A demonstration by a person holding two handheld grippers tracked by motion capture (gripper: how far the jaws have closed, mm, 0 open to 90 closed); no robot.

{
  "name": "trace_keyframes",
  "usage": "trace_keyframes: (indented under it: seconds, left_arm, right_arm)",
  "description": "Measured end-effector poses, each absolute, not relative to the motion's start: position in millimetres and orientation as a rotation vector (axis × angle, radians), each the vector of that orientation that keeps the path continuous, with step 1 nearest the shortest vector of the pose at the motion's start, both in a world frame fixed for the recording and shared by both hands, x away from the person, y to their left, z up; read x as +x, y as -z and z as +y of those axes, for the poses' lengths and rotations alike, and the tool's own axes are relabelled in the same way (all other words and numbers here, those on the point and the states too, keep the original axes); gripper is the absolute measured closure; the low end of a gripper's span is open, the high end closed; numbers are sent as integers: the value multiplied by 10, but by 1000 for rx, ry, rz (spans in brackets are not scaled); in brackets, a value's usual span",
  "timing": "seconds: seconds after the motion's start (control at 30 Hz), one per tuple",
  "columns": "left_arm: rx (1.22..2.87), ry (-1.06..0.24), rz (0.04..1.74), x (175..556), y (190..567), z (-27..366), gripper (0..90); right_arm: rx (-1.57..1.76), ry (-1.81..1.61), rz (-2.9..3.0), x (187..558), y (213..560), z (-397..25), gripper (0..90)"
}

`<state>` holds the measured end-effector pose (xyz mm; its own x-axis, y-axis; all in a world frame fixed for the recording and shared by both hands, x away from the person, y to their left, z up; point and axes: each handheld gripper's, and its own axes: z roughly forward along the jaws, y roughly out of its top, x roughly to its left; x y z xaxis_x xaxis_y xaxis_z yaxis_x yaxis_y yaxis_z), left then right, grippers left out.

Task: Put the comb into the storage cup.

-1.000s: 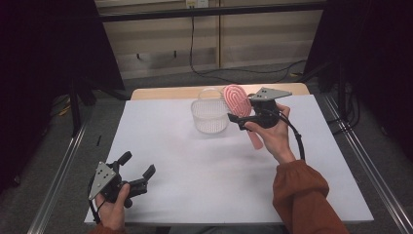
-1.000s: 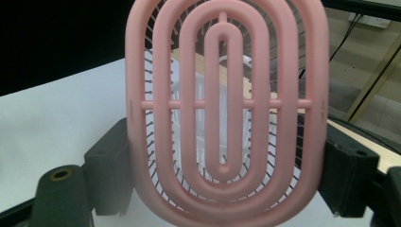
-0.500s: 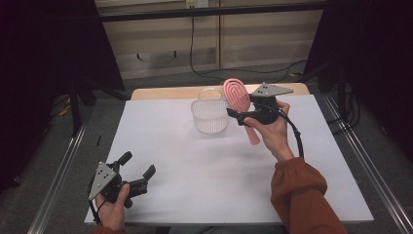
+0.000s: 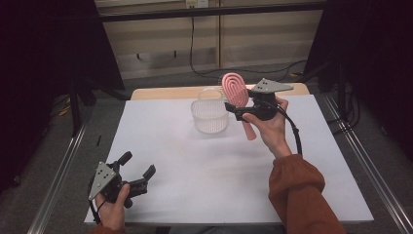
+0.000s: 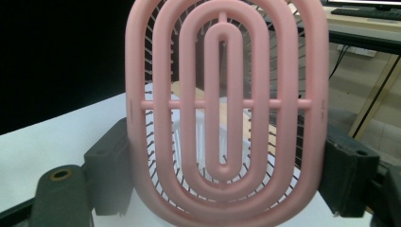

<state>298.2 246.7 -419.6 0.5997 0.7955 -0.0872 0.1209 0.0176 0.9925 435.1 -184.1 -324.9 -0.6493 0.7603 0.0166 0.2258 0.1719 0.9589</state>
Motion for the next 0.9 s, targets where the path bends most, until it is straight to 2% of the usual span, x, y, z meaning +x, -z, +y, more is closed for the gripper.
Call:
trace_keyframes:
  seconds: [0.9]
  left_arm:
    - [1480,-617,821,2981,4204,2452,31]
  right_arm:
    - [922,-1563,1897,4544,3077,-1747,194]
